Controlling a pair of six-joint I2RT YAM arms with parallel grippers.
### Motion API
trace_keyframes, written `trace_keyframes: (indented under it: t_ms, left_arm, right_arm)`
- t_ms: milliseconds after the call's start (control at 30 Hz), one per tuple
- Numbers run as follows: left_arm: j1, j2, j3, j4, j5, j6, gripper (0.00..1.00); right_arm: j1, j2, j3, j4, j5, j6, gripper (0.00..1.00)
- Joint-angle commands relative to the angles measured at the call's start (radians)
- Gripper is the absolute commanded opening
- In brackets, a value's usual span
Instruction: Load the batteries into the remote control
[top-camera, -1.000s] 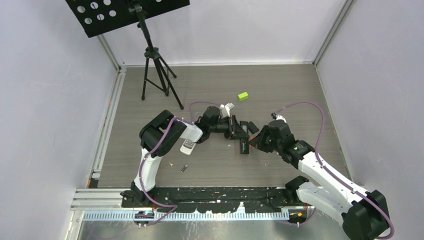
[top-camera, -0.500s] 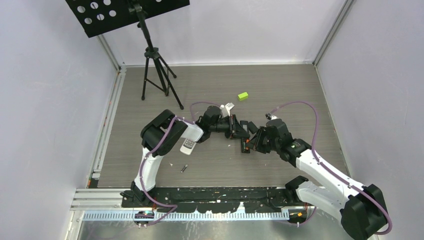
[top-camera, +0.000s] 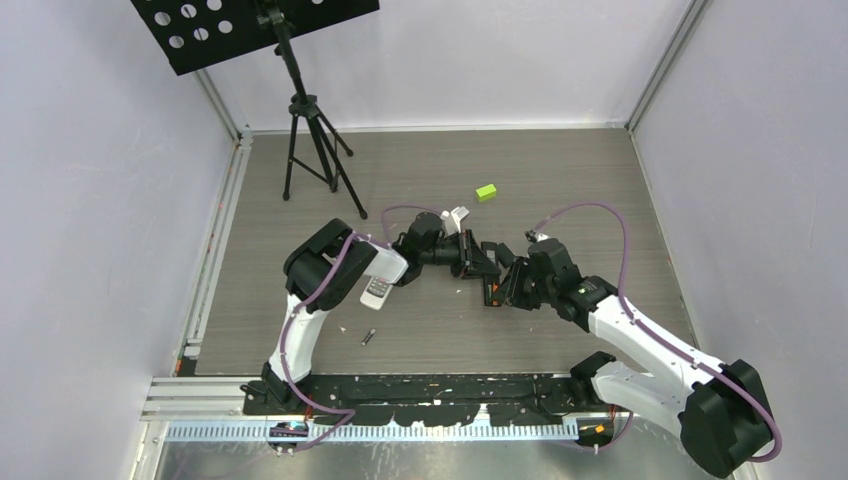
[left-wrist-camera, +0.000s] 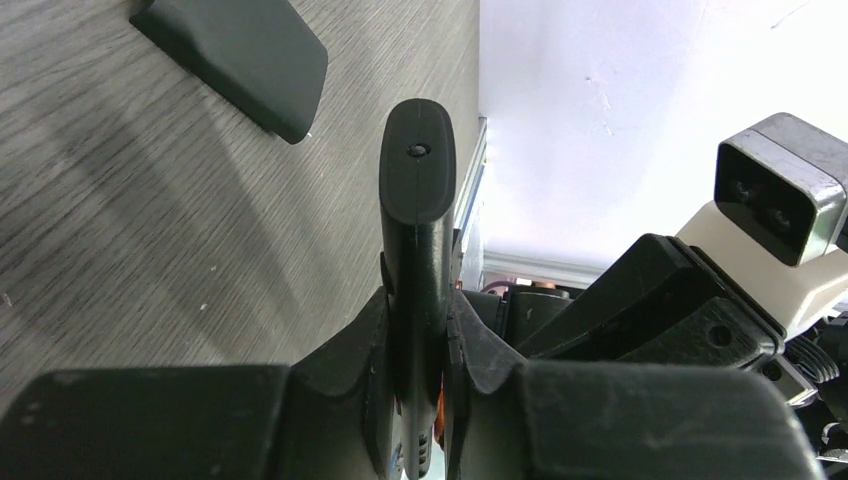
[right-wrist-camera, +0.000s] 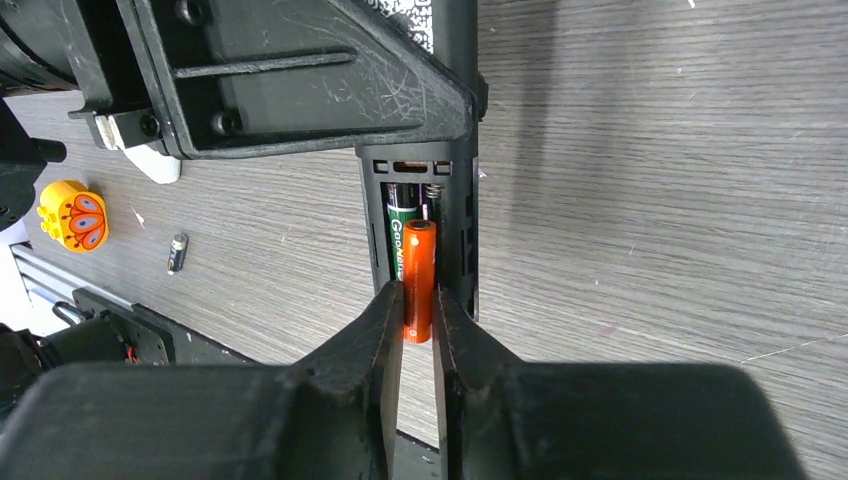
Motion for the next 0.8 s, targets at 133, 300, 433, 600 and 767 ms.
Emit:
trace_keyframes:
  t_ms: [133, 300, 433, 600, 767]
  left_arm:
    - [-0.003, 0.001, 0.022, 0.087, 0.027, -0.03, 0.0]
    - [-0.003, -0.002, 0.018, 0.095, 0.025, -0.036, 0.0]
    - [-0.002, -0.009, 0.011, 0.117, 0.02, -0.058, 0.0]
    - [0.012, -0.044, -0.047, 0.232, -0.04, -0.148, 0.0]
    - [0.04, -0.09, -0.116, 0.35, -0.103, -0.26, 0.0]
  right_arm:
    - [0.006, -0.002, 0.034, -0.006, 0.025, -0.021, 0.35]
    - [0.007, -0.017, 0.047, -0.007, 0.044, -0.003, 0.42]
    - [0.006, -0.047, 0.048, -0.004, 0.074, 0.036, 0.54]
    - [0.005, -0.145, 0.016, 0.032, 0.162, 0.147, 0.82]
    - [0.005, -0.189, -0.012, 0.167, 0.088, 0.244, 0.89]
